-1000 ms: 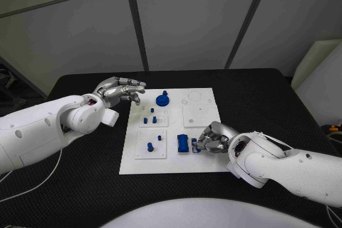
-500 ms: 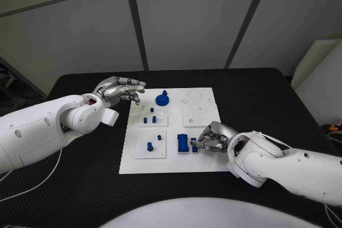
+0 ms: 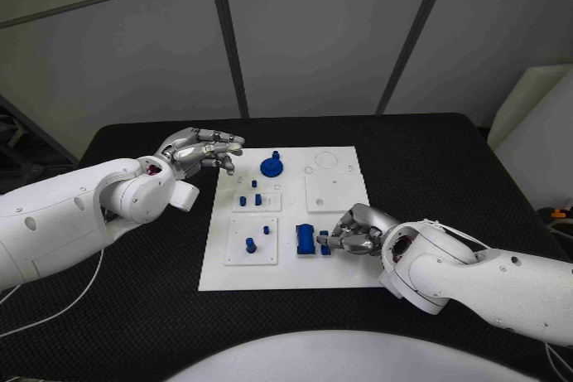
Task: Assemble the parts on the task board
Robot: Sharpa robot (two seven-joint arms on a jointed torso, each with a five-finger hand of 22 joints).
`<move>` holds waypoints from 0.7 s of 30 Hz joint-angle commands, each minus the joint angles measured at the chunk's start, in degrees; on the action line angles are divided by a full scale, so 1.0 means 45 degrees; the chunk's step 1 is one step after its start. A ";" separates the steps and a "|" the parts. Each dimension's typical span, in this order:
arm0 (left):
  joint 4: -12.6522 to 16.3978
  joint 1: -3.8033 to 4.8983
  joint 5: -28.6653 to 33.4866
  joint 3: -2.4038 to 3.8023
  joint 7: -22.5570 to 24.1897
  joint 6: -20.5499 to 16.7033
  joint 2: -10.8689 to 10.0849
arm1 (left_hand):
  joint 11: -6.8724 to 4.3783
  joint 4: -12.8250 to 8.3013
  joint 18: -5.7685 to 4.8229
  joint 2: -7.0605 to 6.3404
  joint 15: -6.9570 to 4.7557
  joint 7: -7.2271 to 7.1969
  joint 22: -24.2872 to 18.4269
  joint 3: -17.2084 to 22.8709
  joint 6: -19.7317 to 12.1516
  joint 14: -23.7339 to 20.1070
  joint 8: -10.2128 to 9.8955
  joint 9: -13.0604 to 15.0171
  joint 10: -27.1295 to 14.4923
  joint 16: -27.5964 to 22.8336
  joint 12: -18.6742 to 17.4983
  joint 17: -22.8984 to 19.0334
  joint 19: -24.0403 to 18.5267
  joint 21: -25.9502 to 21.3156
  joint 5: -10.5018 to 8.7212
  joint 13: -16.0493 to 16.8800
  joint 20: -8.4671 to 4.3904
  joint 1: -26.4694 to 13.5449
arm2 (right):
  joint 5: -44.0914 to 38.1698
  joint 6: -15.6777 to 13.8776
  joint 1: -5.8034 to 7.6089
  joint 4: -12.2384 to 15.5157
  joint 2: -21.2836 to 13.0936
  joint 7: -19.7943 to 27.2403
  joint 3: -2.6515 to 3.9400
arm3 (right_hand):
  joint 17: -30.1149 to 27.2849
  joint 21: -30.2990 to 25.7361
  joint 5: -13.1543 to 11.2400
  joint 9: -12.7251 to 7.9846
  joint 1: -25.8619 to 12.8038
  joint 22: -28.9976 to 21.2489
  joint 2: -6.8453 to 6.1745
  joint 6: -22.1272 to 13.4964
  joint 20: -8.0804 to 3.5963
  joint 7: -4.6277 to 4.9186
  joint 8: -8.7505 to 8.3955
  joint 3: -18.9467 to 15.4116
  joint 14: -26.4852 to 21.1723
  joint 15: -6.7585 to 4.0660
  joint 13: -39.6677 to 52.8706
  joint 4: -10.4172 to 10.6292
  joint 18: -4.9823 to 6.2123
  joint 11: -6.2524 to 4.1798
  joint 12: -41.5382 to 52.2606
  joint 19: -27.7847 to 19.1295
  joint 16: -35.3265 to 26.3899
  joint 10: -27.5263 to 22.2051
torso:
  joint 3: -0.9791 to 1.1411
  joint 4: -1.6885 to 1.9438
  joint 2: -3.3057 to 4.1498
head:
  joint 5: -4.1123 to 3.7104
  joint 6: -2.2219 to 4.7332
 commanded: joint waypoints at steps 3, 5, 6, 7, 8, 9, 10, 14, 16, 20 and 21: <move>0.0008 0.0015 0.0036 0.0008 0.0034 0.0150 0.0009 | 0.0023 -0.0013 0.0639 0.0056 0.0002 -0.0017 -0.0014 -0.0051 -0.0089 -0.0053 0.0037 -0.0021 -0.0106 -0.0037 0.0051 -0.0014 0.0035 -0.0085 0.0010 0.0020 0.0052 -0.0019 | -0.0162 0.0147 0.0014 0.0036 -0.0101 0.0413 0.0000 | 0.2319 0.0012 -0.0213 0.0075 0.1020 0.1457 0.0126 0.0014 -0.0099 0.0017 -0.0071 0.0092 0.1090 -0.0102 0.0197 -0.0554 -0.0103 -0.0034 0.0031 0.0474 0.0052 0.0038 | -0.0002 0.0003 -0.0014 | -0.0017 0.0030; 0.0005 0.0015 0.0036 0.0008 0.0036 0.0146 0.0010 | 0.0023 -0.0013 0.0639 0.0056 0.0002 -0.0017 -0.0014 -0.0051 -0.0089 -0.0053 0.0037 -0.0021 -0.0106 -0.0037 0.0051 -0.0014 0.0035 -0.0085 0.0010 0.0020 0.0052 -0.0019 | -0.0224 0.0145 0.0014 0.0014 -0.0132 0.0458 -0.0001 | 0.2314 0.0005 -0.0773 0.0102 0.1458 0.1452 0.0159 0.0012 -0.0115 0.0014 -0.0068 0.0149 0.1088 -0.0113 0.0195 -0.0806 -0.0101 -0.0036 0.0012 0.0470 0.0047 0.0024 | 0.0001 0.0009 -0.0011 | -0.0019 0.0041; 0.0005 0.0015 0.0036 0.0008 0.0038 0.0144 0.0012 | 0.0023 -0.0013 0.0639 0.0056 0.0002 -0.0017 -0.0014 -0.0051 -0.0089 -0.0053 0.0037 -0.0021 -0.0106 -0.0037 0.0051 -0.0014 0.0035 -0.0085 0.0010 0.0020 0.0052 -0.0019 | -0.0256 0.0125 0.0014 -0.0001 -0.0152 0.0496 -0.0001 | 0.2311 0.0001 -0.1103 0.0113 0.1622 0.1450 0.0188 0.0007 -0.0119 0.0017 -0.0071 0.0169 0.1087 -0.0111 0.0192 -0.0896 -0.0101 -0.0034 0.0001 0.0467 0.0044 0.0017 | 0.0002 0.0010 -0.0013 | -0.0020 0.0042; 0.0003 0.0015 0.0036 0.0008 0.0040 0.0142 0.0013 | 0.0023 -0.0013 0.0639 0.0056 0.0002 -0.0017 -0.0014 -0.0051 -0.0089 -0.0053 0.0037 -0.0021 -0.0106 -0.0037 0.0051 -0.0014 0.0035 -0.0085 0.0010 0.0020 0.0052 -0.0019 | -0.0288 0.0065 0.0015 -0.0024 -0.0179 0.0562 -0.0001 | 0.2307 -0.0006 -0.1406 0.0124 0.1758 0.1444 0.0215 -0.0004 -0.0117 0.0026 -0.0079 0.0174 0.1086 -0.0103 0.0183 -0.0969 -0.0100 -0.0030 -0.0021 0.0463 0.0040 0.0004 | 0.0002 0.0010 -0.0014 | -0.0021 0.0044; 0.0001 0.0015 0.0036 0.0008 0.0044 0.0138 0.0015 | 0.0023 -0.0013 0.0639 0.0056 0.0002 -0.0017 -0.0014 -0.0051 -0.0089 -0.0053 0.0037 -0.0021 -0.0106 -0.0037 0.0051 -0.0014 0.0035 -0.0085 0.0010 0.0020 0.0052 -0.0019 | -0.0313 -0.0021 0.0015 -0.0046 -0.0212 0.0655 -0.0001 | 0.2301 -0.0015 -0.1549 0.0130 0.1843 0.1434 0.0217 -0.0022 -0.0112 0.0035 -0.0091 0.0167 0.1084 -0.0096 0.0167 -0.1019 -0.0098 -0.0023 -0.0051 0.0457 0.0034 -0.0013 | 0.0004 0.0004 -0.0021 | -0.0022 0.0049; -0.0003 0.0015 0.0036 0.0008 0.0051 0.0132 0.0020 | 0.0023 -0.0013 0.0639 0.0056 0.0002 -0.0017 -0.0014 -0.0051 -0.0089 -0.0053 0.0037 -0.0021 -0.0106 -0.0037 0.0051 -0.0014 0.0035 -0.0085 0.0010 0.0020 0.0052 -0.0019 | -0.0336 -0.0118 0.0016 -0.0068 -0.0260 0.0805 -0.0001 | 0.2287 -0.0040 -0.1641 0.0132 0.1977 0.1407 0.0199 -0.0070 -0.0104 0.0053 -0.0120 0.0158 0.1080 -0.0085 0.0128 -0.1104 -0.0091 -0.0009 -0.0116 0.0442 0.0022 -0.0054 | 0.0006 -0.0006 -0.0032 | -0.0008 0.0063; -0.0008 0.0014 0.0036 0.0008 0.0058 0.0127 0.0023 | 0.0023 -0.0013 0.0639 0.0056 0.0002 -0.0017 -0.0014 -0.0051 -0.0089 -0.0053 0.0037 -0.0021 -0.0106 -0.0037 0.0051 -0.0014 0.0035 -0.0085 0.0010 0.0020 0.0052 -0.0019 | -0.0349 -0.0201 0.0017 -0.0085 -0.0311 0.0993 -0.0001 | 0.2279 -0.0054 -0.1674 0.0133 0.2027 0.1391 0.0178 -0.0093 -0.0099 0.0064 -0.0133 0.0144 0.1078 -0.0078 0.0107 -0.1139 -0.0088 -0.0001 -0.0150 0.0433 0.0015 -0.0076 | 0.0010 -0.0011 -0.0044 | -0.0002 0.0070; -0.0046 0.0011 0.0036 0.0007 0.0101 0.0095 0.0035 | 0.0023 -0.0013 0.0639 0.0056 0.0002 -0.0017 -0.0014 -0.0051 -0.0089 -0.0053 0.0037 -0.0021 -0.0106 -0.0037 0.0051 -0.0014 0.0035 -0.0085 0.0010 0.0020 0.0052 -0.0019 | 0.0214 -0.0531 0.0126 -0.0237 -0.0520 0.2419 0.0016 | 0.1963 -0.0362 -0.1794 0.0077 0.1922 0.1025 0.0108 -0.0411 -0.0044 0.0222 -0.0326 -0.0033 0.0994 0.0011 -0.0429 -0.1048 0.0000 0.0124 -0.0932 0.0249 -0.0244 -0.0513 | 0.0010 -0.0024 -0.0070 | -0.0030 0.0144; -0.0081 0.0008 0.0042 0.0007 0.0164 0.0037 0.0039 | 0.0023 -0.0013 0.0639 0.0056 0.0002 -0.0017 -0.0014 -0.0051 -0.0089 -0.0053 0.0037 -0.0021 -0.0107 -0.0037 0.0051 -0.0014 0.0035 -0.0085 0.0010 0.0020 0.0052 -0.0019 | 0.1317 -0.0700 0.0306 -0.0479 -0.0604 0.3697 0.0031 | 0.1461 -0.0829 -0.1694 -0.0019 0.1943 0.0483 0.0151 -0.0804 0.0047 0.0403 -0.0586 -0.0110 0.0847 0.0134 -0.0917 -0.0971 0.0127 0.0274 -0.1650 -0.0031 -0.0673 -0.0948 | 0.0002 -0.0056 -0.0140 | -0.0064 0.0202; -0.0163 0.0003 0.0227 0.0007 0.0404 -0.0253 0.0045 | 0.0033 0.0029 0.0632 0.0044 0.0019 -0.0014 -0.0037 -0.0087 -0.0111 -0.0070 0.0076 -0.0026 -0.0146 -0.0029 0.0113 -0.0040 0.0038 -0.0123 0.0007 0.0026 0.0066 -0.0109 | 0.4529 -0.0834 0.0835 -0.1237 -0.0628 0.6176 0.0045 | -0.0032 -0.2484 -0.1250 -0.0201 0.2272 -0.1326 0.0258 -0.1300 0.0300 0.0699 -0.1058 -0.0277 0.0378 0.0374 -0.2416 -0.0925 0.0546 0.0539 -0.3742 -0.0978 -0.2095 -0.2148 | -0.0050 -0.0085 -0.0321 | -0.0181 0.0344; -0.0195 0.0003 0.0318 0.0007 0.0515 -0.0397 0.0049 | 0.0032 0.0045 0.0630 0.0042 0.0024 -0.0018 -0.0044 -0.0100 -0.0110 -0.0079 0.0086 -0.0026 -0.0146 -0.0030 0.0128 -0.0046 0.0033 -0.0135 0.0007 0.0029 0.0071 -0.0137 | 0.5487 -0.0806 0.1005 -0.1503 -0.0600 0.6803 0.0047 | -0.0260 -0.2789 -0.1186 -0.0246 0.2375 -0.1641 0.0310 -0.1400 0.0337 0.0745 -0.1171 -0.0292 0.0320 0.0398 -0.2698 -0.0935 0.0615 0.0581 -0.4107 -0.1127 -0.2335 -0.2342 | -0.0066 -0.0091 -0.0376 | -0.0221 0.0378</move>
